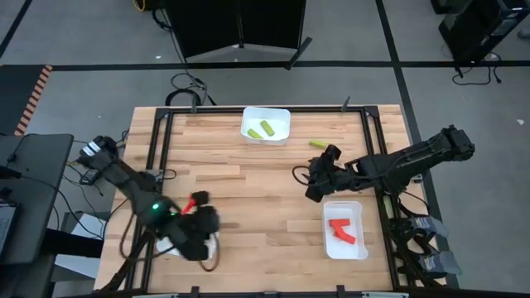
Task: Sort blocks
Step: Put the brown block into the bottom left white bin, then put the green block into the top center white bin
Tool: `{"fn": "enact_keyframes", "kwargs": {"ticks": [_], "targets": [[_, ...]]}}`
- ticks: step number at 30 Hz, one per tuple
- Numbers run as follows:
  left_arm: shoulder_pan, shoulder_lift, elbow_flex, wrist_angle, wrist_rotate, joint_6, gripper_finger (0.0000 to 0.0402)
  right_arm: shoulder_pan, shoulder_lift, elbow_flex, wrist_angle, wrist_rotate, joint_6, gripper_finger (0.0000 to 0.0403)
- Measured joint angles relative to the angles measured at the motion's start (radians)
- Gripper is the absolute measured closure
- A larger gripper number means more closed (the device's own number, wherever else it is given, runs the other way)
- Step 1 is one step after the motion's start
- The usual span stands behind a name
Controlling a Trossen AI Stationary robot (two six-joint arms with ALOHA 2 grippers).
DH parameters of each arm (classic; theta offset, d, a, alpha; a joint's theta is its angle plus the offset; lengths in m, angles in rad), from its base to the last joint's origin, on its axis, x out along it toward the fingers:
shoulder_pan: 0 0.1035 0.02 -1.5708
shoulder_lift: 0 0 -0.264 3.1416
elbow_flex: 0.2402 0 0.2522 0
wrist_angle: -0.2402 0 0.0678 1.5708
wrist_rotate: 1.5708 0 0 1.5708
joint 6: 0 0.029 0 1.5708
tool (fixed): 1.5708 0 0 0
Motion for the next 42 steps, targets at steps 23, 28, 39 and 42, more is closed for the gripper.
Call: {"fn": "enact_keyframes", "kwargs": {"ticks": [23, 28, 39, 42], "targets": [[-0.176, -0.021, -0.305, -0.003, 0.17, -0.445, 0.0148, -0.411, 0.001, 0.0, 0.035, -0.358, -0.148, 0.0147], [-0.178, -0.021, -0.199, -0.048, 0.032, -0.399, 0.0101, -0.531, 0.016, 0.0, -0.013, -0.425, -0.2, 0.014], [-0.247, -0.022, 0.064, -0.062, -0.549, -0.23, 0.0107, -0.725, 0.256, 0.0, -0.09, -0.476, -0.371, 0.0141], [-0.287, -0.022, 0.106, -0.065, -0.656, -0.198, 0.0112, -0.758, 0.309, 0.0, -0.08, -0.467, -0.4, 0.0143]]}}
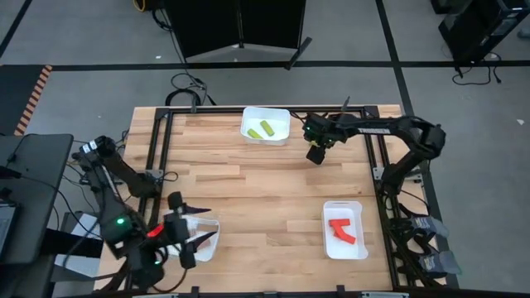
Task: Sort blocks
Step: Put the green block into the top center white bin
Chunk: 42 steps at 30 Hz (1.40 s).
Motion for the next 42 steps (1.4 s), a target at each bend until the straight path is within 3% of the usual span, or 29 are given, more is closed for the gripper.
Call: {"fn": "enact_keyframes", "kwargs": {"ticks": [4, 11, 14, 20, 23, 27, 31, 33, 42], "targets": [[-0.053, -0.002, 0.035, 0.0, -0.11, 0.034, 0.0114, -0.037, 0.059, 0.0, 0.003, 0.003, -0.035, 0.0147], [-0.131, -0.041, 0.046, -0.006, -0.216, 0.04, 0.0115, -0.076, 0.134, 0.0, 0.016, -0.03, -0.082, 0.0176], [-0.16, -0.056, 0.046, -0.008, -0.261, 0.042, 0.0115, -0.081, 0.149, 0.003, 0.021, -0.04, -0.087, 0.0215], [-0.189, -0.083, 0.046, -0.063, -0.327, 0.012, 0.0115, -0.085, 0.135, -0.001, 0.034, -0.077, -0.132, 0.0335], [-0.189, -0.088, 0.046, -0.149, -0.345, -0.077, 0.0115, -0.088, 0.087, -0.001, 0.056, -0.057, -0.131, 0.0329], [-0.189, -0.116, 0.024, -0.344, -0.342, -0.321, 0.0118, -0.077, -0.003, -0.001, 0.129, -0.074, -0.111, 0.0329], [-0.188, -0.167, -0.051, -0.503, -0.35, -0.558, 0.0134, -0.033, -0.076, 0.001, 0.345, -0.119, -0.089, 0.0329], [-0.188, -0.22, -0.116, -0.486, -0.372, -0.565, 0.0145, -0.012, -0.081, 0.002, 0.448, -0.123, -0.085, 0.0329], [-0.135, -0.446, -0.386, -0.431, -0.385, -0.692, 0.0177, -0.006, 0.15, 0.196, 0.596, -0.126, -0.059, 0.0329]]}}
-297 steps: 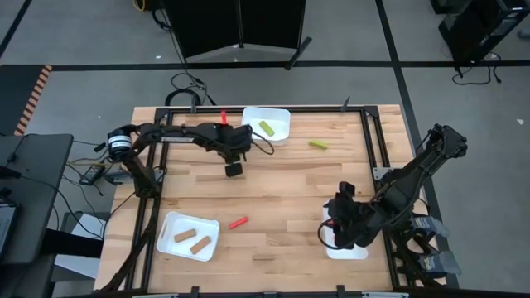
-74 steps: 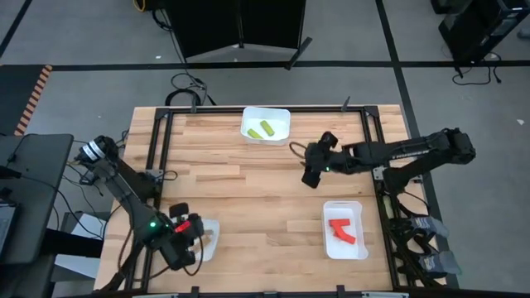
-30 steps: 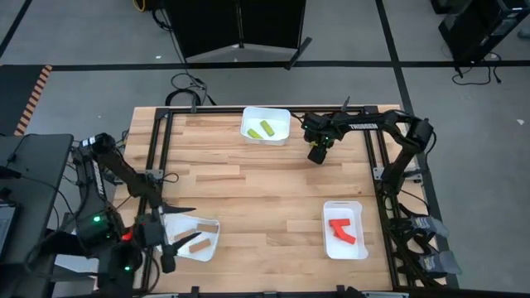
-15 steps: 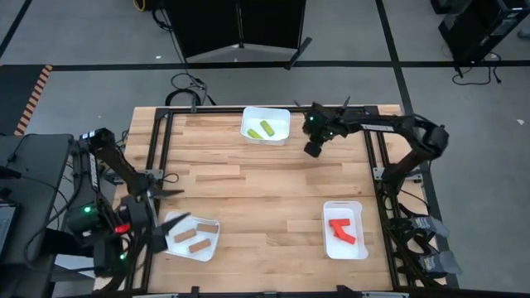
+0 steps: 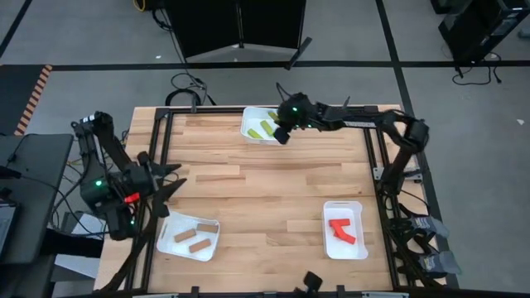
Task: Sort blocks
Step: Put the green block into the top center white bin, then return to Home Position
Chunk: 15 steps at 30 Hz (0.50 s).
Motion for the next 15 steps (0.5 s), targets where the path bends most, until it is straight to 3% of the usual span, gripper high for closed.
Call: {"fn": "enact_keyframes", "kwargs": {"ticks": [3, 9, 12, 15], "targets": [[0.015, -0.045, -0.069, 0.064, 0.002, 0.0, 0.0179, -0.014, 0.081, 0.085, -0.008, -0.001, 0.019, 0.0311], [0.04, -0.074, -0.141, 0.131, 0.017, -0.001, 0.0179, -0.047, 0.128, 0.127, -0.006, -0.078, 0.019, 0.0166], [0.072, -0.073, -0.151, 0.146, 0.022, 0.0, 0.0179, -0.051, 0.096, 0.098, -0.005, -0.088, 0.0, 0.0149], [0.109, -0.072, -0.165, 0.157, 0.038, 0.001, 0.0184, -0.025, 0.015, 0.019, 0.079, -0.092, -0.024, 0.0171]]}}
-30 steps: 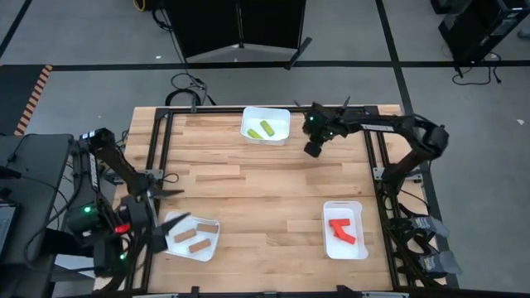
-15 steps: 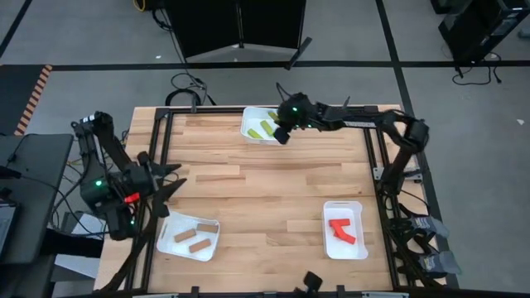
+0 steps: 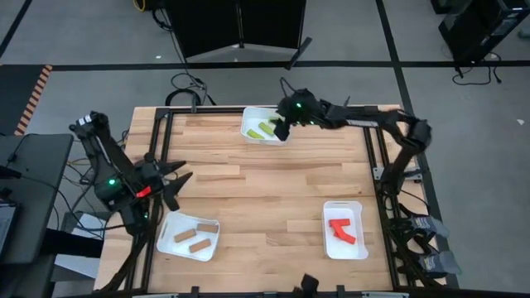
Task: Sort blocks
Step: Return to Home Position
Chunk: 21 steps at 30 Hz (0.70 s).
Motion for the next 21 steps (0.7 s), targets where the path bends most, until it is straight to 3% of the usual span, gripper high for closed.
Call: {"fn": "enact_keyframes", "kwargs": {"ticks": [3, 6, 13, 17, 21], "targets": [[0.04, 0.001, -0.022, 0.033, 0.028, 0.005, 0.0202, 0.041, -0.124, -0.121, 0.135, -0.008, -0.018, 0.0214], [0.083, 0.006, -0.059, 0.194, 0.078, 0.137, 0.0233, 0.087, -0.276, -0.266, 0.252, -0.01, -0.005, 0.0264], [0.242, 0.026, -0.185, 0.921, 0.256, 0.839, 0.0314, 0.241, -0.635, -0.536, 0.311, -0.004, 0.024, 0.0386], [0.334, 0.026, -0.279, 1.187, 0.321, 1.1, 0.036, 0.353, -0.82, -0.676, 0.321, 0.028, 0.049, 0.0388], [0.379, -0.023, -0.389, 1.302, 0.328, 1.182, 0.0394, 0.458, -0.994, -0.831, 0.326, 0.075, 0.045, 0.0396]]}}
